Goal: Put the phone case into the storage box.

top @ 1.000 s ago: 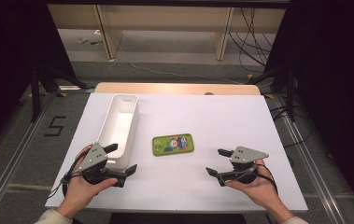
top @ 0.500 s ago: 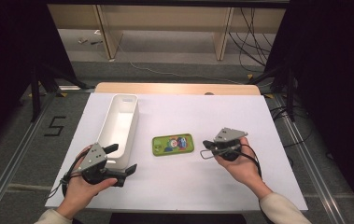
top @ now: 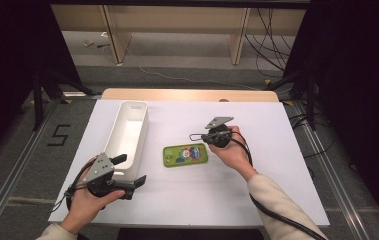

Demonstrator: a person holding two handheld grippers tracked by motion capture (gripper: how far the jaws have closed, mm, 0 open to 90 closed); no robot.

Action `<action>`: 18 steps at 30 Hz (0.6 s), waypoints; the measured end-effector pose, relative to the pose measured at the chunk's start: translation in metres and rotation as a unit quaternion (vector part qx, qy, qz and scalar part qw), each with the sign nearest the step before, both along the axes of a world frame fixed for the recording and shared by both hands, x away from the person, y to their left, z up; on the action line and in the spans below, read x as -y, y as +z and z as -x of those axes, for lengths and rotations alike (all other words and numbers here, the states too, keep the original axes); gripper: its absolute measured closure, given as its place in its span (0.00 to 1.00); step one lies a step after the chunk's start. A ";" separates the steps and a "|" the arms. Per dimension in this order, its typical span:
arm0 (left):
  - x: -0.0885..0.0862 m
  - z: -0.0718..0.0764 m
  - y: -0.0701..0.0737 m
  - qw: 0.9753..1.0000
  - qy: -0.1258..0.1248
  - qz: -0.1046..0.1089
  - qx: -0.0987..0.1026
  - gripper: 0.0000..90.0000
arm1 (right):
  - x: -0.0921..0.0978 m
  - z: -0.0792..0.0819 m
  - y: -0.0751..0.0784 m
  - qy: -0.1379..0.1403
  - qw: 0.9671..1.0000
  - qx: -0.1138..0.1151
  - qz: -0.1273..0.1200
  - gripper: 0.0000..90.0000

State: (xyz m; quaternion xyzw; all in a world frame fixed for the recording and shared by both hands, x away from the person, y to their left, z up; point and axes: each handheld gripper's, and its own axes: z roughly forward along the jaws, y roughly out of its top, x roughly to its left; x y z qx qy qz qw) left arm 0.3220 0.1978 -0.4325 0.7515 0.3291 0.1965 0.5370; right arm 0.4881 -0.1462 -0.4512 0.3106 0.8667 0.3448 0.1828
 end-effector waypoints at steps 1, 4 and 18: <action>0.000 0.000 0.000 1.000 -0.001 0.000 0.000 0.04 | -0.002 -0.003 -0.001 -0.001 1.000 -0.001 0.001 1.00; 0.000 0.000 0.000 1.000 -0.002 0.000 -0.001 0.04 | -0.010 -0.014 -0.005 -0.004 1.000 -0.008 0.017 1.00; 0.000 0.000 -0.001 1.000 -0.005 0.000 -0.002 0.05 | -0.009 -0.031 -0.025 -0.023 0.998 -0.051 0.033 1.00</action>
